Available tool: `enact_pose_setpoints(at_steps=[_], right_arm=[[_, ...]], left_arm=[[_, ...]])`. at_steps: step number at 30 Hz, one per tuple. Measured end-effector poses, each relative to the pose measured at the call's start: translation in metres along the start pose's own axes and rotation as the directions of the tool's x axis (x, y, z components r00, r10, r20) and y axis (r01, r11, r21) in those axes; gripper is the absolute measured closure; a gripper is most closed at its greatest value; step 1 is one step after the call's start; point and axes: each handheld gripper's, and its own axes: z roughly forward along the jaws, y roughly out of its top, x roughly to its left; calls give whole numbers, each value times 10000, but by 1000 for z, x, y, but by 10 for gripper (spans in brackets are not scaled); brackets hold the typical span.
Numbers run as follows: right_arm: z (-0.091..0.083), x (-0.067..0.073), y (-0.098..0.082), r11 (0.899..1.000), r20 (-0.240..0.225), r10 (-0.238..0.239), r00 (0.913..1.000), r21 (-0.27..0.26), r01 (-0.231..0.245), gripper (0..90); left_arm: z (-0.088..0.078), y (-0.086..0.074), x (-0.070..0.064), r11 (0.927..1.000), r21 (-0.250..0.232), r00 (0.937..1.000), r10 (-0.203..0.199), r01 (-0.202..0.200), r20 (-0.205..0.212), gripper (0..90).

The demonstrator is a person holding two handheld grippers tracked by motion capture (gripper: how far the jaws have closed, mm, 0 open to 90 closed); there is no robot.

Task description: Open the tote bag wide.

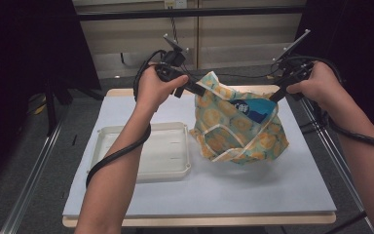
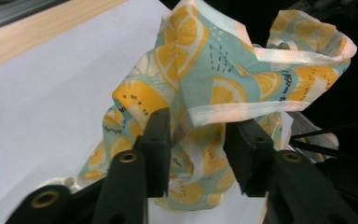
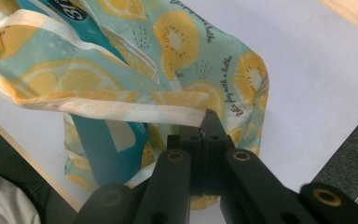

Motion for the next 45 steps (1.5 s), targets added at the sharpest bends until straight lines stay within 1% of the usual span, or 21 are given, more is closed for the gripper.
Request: enact_pose_setpoints(at_steps=[2,3,4,5,6,8,9,10,15,19,21,23,25,28,30,32,34,35,39,43,45], right_arm=[[0,-1,-1,10000,-33,-49,10000,-45,49,900],[-1,-1,-1,10000,-33,-27,10000,15,27,900],[-1,-1,-1,10000,-36,-13,10000,-2,13,900],[-1,-2,-2,10000,-52,-25,10000,-15,25,900],[0,-1,-2,10000,-68,-34,10000,40,34,900],[1,-1,-2,10000,-88,-43,10000,-24,43,900],[2,-2,-2,9999,-143,-124,9998,8,125,900],[2,-1,-1,9999,-153,-101,9998,-28,101,900],[3,-3,-3,9999,-332,-163,9993,-53,161,900],[3,-7,-6,9998,-431,-158,9989,-131,153,895],[4,-10,-8,9999,-532,-140,9985,-46,137,893],[4,-12,-10,10000,-502,-3,9987,-12,3,882],[5,-14,-13,10000,-454,52,9990,-22,-53,869],[4,-14,-14,10000,-563,62,9984,-39,-64,830],[2,-13,-14,9999,-578,-11,9983,-170,1,794],[-1,-10,-13,9998,-529,61,9986,-188,-71,754],[-3,-8,-11,9997,-522,-52,9986,-253,39,693],[-4,-7,-11,9995,-440,-27,9990,-329,13,685],[-8,-2,-7,9983,-496,-164,9986,-570,136,629],[-10,1,-4,9982,-451,-200,9988,-581,174,649],[-10,1,-3,9980,-449,-155,9989,-627,127,743]], left_arm=[[-2,5,0,9997,-168,9998,-168,171,139,598],[-3,8,1,9984,-477,9994,-297,304,170,593],[-3,10,1,9980,-540,9994,-332,331,-10,605],[-3,13,2,9979,-459,9989,-460,465,127,653],[-3,16,2,9971,-676,9993,-358,362,78,671],[0,21,2,9986,-475,9995,-249,239,-194,797],[3,24,2,9986,-524,9998,-76,66,-186,817],[5,27,3,9987,-448,9997,-236,232,-98,897],[20,37,10,9974,-669,9975,-320,278,-629,900],[33,39,22,9968,-311,9914,-771,742,-1056,900],[38,38,28,9966,-7,9870,-819,826,-1383,900],[42,34,33,9944,92,9868,-1036,1055,-1241,900],[42,29,37,9929,153,9845,-1150,1181,-1324,841],[39,24,36,9923,121,9829,-1205,1234,-1395,662],[34,21,35,9950,160,9815,-949,989,-1662,579],[30,19,33,9950,3,9843,-987,998,-1463,485],[27,17,30,9962,263,9834,-777,830,-1638,469],[25,17,29,9968,269,9847,-700,752,-1598,428],[20,14,26,9975,199,9874,-642,678,-1447,399],[16,8,20,9988,74,9921,-464,476,-1167,358],[14,5,17,9994,-97,9966,-350,344,-743,346]])
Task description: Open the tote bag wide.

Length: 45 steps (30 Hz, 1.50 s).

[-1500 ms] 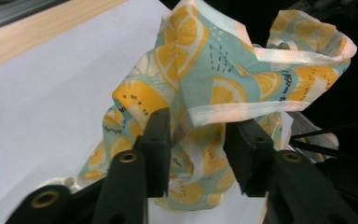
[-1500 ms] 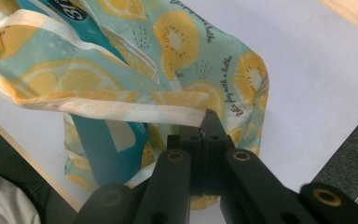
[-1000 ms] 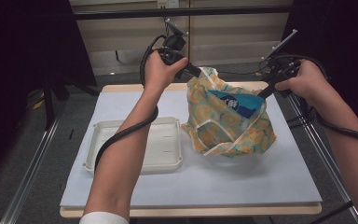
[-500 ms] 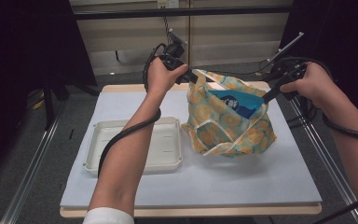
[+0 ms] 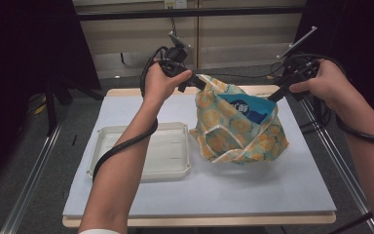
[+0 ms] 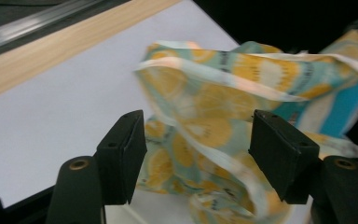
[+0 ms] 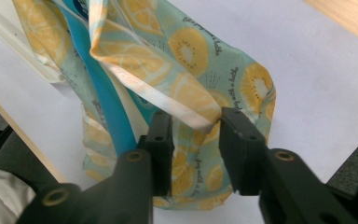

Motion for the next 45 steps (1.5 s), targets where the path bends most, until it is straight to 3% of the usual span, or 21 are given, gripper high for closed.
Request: enact_pose_setpoints(at_steps=[2,5,6,10,13,16,18,21,22,23,25,26,27,30,32,34,35,37,40,41,45], right_arm=[[0,0,1,9998,18,192,9998,-63,-192,810],[2,-1,2,9995,14,303,9995,-5,-303,886],[2,-1,2,9995,39,301,9995,-57,-300,891],[4,-1,3,9983,164,569,9982,-109,-567,898],[5,-1,2,9982,266,600,9978,42,-602,893],[6,-1,1,9981,258,610,9978,45,-611,889],[6,-2,1,9981,268,608,9978,36,-609,889],[7,-2,0,9983,271,581,9979,70,-583,889],[7,-2,0,9980,280,615,9977,99,-618,890],[7,-2,0,9978,329,651,9973,106,-655,890],[7,-3,0,9980,283,622,9977,95,-625,891],[7,-3,-1,9980,288,615,9977,89,-618,892],[7,-4,-1,9979,324,629,9975,137,-634,894],[7,-5,-2,9979,325,636,9974,133,-641,900],[9,-5,-3,9980,300,630,9976,93,-633,900],[10,-6,-4,9977,357,636,9973,192,-643,900],[10,-6,-5,9976,362,654,9972,210,-662,900],[11,-6,-6,9975,380,629,9973,299,-641,900],[10,-7,-7,9978,378,609,9974,241,-618,900],[9,-7,-8,9978,428,616,9972,216,-626,900],[6,-8,-10,9971,412,703,9967,265,-714,900]], left_arm=[[-4,-3,-5,9998,-81,9998,164,-164,-83,318],[-7,-7,-12,9990,-177,9991,412,-410,122,315],[-8,-7,-13,9978,-94,9978,655,-655,74,314],[-6,-13,-19,9971,-225,9963,730,-721,444,350],[-3,-16,-22,9953,-196,9914,960,-946,887,396],[2,-18,-24,9925,41,9891,1211,-1219,843,455],[5,-18,-23,9903,256,9846,1330,-1367,1134,582],[6,-19,-23,9899,510,9828,1243,-1323,1365,739],[6,-21,-25,9934,351,9854,1035,-1092,1348,775],[5,-21,-24,9866,668,9818,1393,-1487,1290,823],[3,-24,-25,9920,549,9865,1060,-1136,1248,857],[2,-26,-22,9885,760,9842,1201,-1307,1303,863],[2,-28,-22,9926,579,9866,980,-1063,1301,864],[-1,-36,-19,9892,749,9841,1152,-1261,1353,861],[0,-41,-19,9920,776,9866,878,-991,1375,835],[0,-45,-16,9879,977,9853,1068,-1204,1335,798],[1,-48,-17,9918,901,9880,782,-907,1335,770],[-2,-50,-12,9907,951,9886,849,-970,1240,730],[-7,-53,-6,9965,648,9939,454,-521,1005,644],[-10,-52,-3,9956,610,9935,648,-707,933,613],[-15,-48,-1,9992,16,9948,385,-388,948,524]])
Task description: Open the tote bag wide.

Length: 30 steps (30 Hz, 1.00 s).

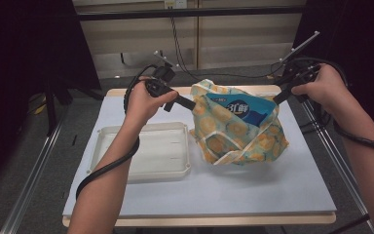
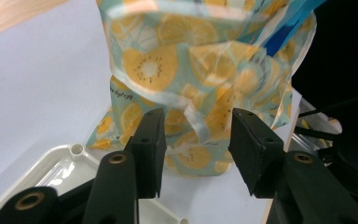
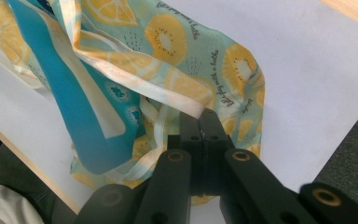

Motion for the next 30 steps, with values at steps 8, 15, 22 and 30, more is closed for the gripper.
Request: enact_pose_setpoints(at_steps=[8,15,22,30], right_arm=[[3,1,1,10000,-49,-75,10000,-26,75,900],[3,-2,0,9999,-36,-146,9999,-35,146,900],[2,-9,-8,10000,40,69,10000,60,-69,900],[3,-12,-14,10000,16,94,10000,4,-94,900]], left_arm=[[17,14,-11,9981,-158,9982,593,-592,36,417],[29,12,-14,9966,575,9971,553,-583,526,773],[31,-12,-8,9900,1246,9972,610,-660,438,844],[33,-31,8,9906,1366,9996,41,-80,283,716]])
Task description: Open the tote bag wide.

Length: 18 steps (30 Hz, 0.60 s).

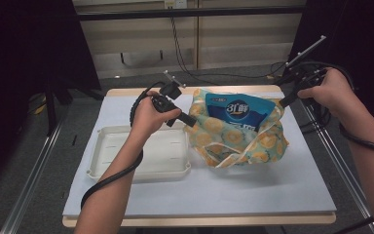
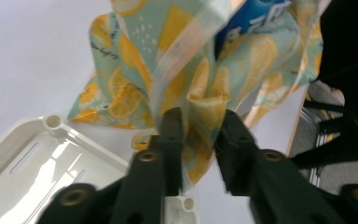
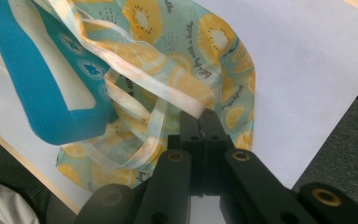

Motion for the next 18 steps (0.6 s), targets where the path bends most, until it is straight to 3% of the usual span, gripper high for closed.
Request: enact_pose_setpoints(at_steps=[2,6,9,12,16,18], right_arm=[[-1,1,0,9999,49,149,9999,67,-149,900],[0,2,1,10000,20,-4,10000,69,4,900],[1,1,1,10000,-17,-65,10000,58,65,900],[2,1,1,9999,-29,-43,10000,115,44,900],[3,0,1,9999,-56,-102,9999,103,103,900],[3,0,1,9999,-43,-4,10000,133,5,900]], left_arm=[[-5,2,0,9983,-516,9995,-287,281,-103,605],[-19,8,3,9978,-653,9994,-126,104,-326,431],[-24,12,4,9927,-1105,9983,-519,485,-277,383],[-29,15,10,9927,-1089,9959,-597,521,-673,333],[-28,19,21,9907,-1119,9928,-871,777,-818,344],[-24,22,25,9865,-1397,9912,-982,853,-884,371]])
